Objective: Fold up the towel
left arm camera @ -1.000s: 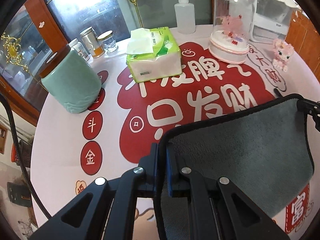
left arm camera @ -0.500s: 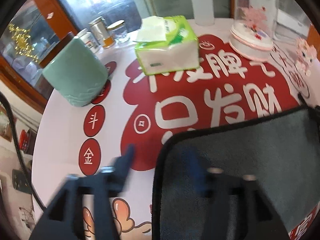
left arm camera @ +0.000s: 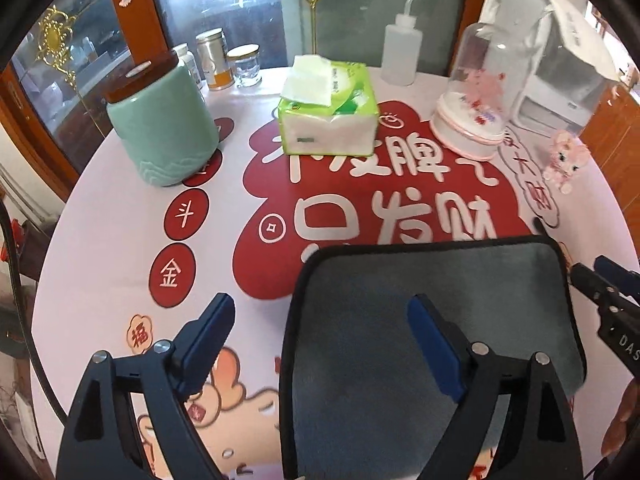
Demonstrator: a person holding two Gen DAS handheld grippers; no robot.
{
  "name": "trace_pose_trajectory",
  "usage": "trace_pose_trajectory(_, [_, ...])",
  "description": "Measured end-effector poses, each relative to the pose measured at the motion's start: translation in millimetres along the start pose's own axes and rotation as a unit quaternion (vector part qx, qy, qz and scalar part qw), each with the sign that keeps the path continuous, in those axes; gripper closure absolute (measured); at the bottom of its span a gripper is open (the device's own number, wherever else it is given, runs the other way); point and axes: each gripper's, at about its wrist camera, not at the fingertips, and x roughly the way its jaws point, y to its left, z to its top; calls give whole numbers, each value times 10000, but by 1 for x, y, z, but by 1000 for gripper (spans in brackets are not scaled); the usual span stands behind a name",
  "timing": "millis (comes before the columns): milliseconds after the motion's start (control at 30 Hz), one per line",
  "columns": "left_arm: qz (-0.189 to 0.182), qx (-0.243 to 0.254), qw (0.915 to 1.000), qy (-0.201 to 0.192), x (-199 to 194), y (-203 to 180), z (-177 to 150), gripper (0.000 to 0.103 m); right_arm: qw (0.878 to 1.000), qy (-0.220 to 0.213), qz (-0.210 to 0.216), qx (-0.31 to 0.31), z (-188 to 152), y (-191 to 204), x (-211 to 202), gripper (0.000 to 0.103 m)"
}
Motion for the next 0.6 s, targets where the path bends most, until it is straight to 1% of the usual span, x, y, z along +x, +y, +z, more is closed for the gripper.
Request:
trace_pose_trajectory(67, [-23,34,10000,-86,-12,-1,-6,7,10000,4,55,-19,-5,5,-7,56])
trace_pose_trajectory(100, [-70,35,9999,-123,-17,0,-8,0,10000,-1,88,-27,-7,7,-11,56])
trace_pose_trajectory(200, [-101,35,9997,-219,-34,1,-18,0,9999,-30,106,-34,-16,16,-25,56])
trace_pose_trajectory(267, [-62,31,9996,-287,-44,3,-23,0,9999,-46,141,4,-24,20,-36,52])
trace_pose_trajectory(367, [-151,-12,9993,-349,-64,8,-34,0,9998,-94,197,32,-35,26,-53,48])
trace_pose_trajectory(600, [-283,-155,9984,-460,-107,18,-59,0,9994,-167,281,93,-61,37,-93,47])
